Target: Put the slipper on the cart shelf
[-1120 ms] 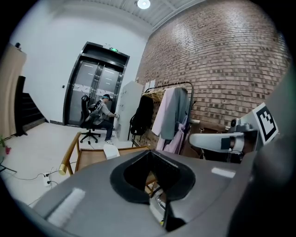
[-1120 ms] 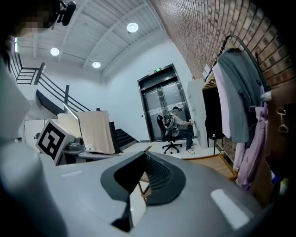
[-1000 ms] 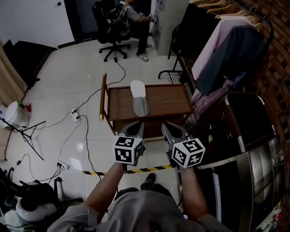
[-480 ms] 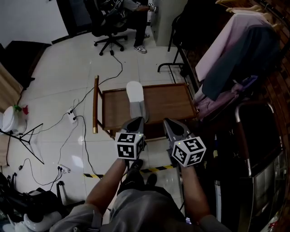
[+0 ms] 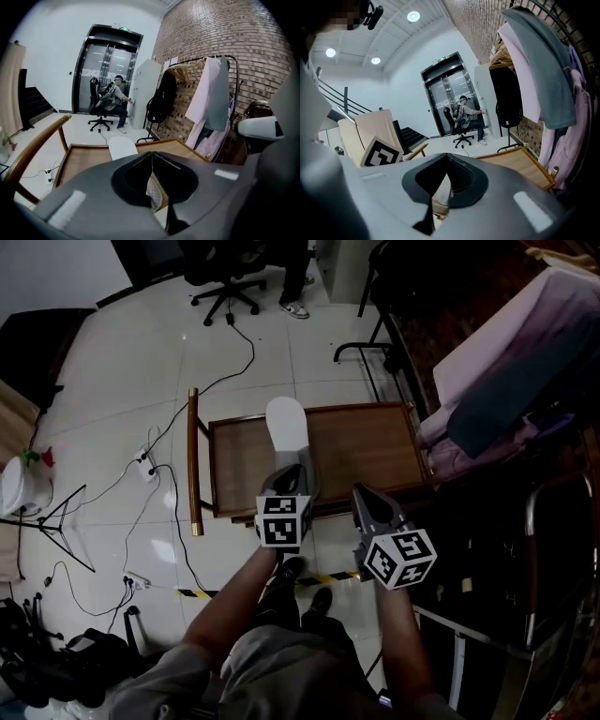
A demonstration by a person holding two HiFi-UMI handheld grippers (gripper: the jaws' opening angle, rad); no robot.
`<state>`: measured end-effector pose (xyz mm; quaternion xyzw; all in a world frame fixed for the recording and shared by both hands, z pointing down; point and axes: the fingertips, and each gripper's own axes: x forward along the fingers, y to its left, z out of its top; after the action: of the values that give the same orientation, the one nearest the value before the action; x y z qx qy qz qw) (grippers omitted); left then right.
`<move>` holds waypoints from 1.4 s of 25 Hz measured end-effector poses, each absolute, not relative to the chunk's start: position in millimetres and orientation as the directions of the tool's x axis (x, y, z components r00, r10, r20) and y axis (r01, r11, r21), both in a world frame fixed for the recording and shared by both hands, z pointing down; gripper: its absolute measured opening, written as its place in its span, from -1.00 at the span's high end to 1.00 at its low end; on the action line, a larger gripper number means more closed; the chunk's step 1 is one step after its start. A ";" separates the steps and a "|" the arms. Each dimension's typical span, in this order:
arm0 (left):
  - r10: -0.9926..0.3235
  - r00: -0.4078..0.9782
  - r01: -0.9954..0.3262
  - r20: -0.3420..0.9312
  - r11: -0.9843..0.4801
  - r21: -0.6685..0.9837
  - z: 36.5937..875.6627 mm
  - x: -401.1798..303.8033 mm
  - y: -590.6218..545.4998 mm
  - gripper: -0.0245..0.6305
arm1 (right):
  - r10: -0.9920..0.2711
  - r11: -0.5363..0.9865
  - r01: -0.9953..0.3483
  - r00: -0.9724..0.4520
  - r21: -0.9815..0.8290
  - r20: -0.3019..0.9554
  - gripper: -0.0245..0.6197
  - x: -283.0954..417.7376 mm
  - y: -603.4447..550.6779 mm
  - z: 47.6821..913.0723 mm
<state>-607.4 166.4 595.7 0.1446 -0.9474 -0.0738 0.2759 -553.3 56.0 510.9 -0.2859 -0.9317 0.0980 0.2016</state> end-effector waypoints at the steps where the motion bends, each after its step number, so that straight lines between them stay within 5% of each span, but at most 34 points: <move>1: -0.311 -0.803 -0.228 0.508 0.948 0.220 603.8 -616.2 165.3 0.87 | 0.573 0.817 0.491 -0.754 -0.304 0.322 0.92 -560.1 56.8 514.7; 8: -0.261 -0.771 -0.184 0.581 0.964 0.190 659.7 -655.3 163.6 0.44 | 0.559 0.827 0.475 -0.755 -0.302 0.344 0.92 -596.0 60.4 529.7; 11: -0.234 -0.738 -0.173 0.633 0.972 0.157 683.6 -659.6 162.3 0.41 | 0.551 0.831 0.458 -0.755 -0.315 0.356 0.92 -600.9 57.3 535.3; 19: -0.182 -0.687 -0.136 0.704 0.983 0.121 719.6 -676.4 170.2 0.48 | 0.526 0.847 0.427 -0.757 -0.317 0.387 0.92 -604.1 44.0 546.1; 25: -0.139 -0.667 -0.125 0.732 0.989 0.074 734.4 -675.9 181.2 0.71 | 0.505 0.859 0.403 -0.767 -0.315 0.397 0.92 -598.8 33.4 548.2; 35: -0.177 -0.706 -0.180 0.686 0.981 0.068 688.9 -670.9 183.3 0.87 | 0.478 0.873 0.380 -0.786 -0.304 0.391 0.92 -586.3 25.9 538.3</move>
<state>-670.9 183.3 688.9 0.0965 -0.9236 0.0019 0.3711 -586.3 25.9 538.3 -0.2285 -0.9392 0.1051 0.2337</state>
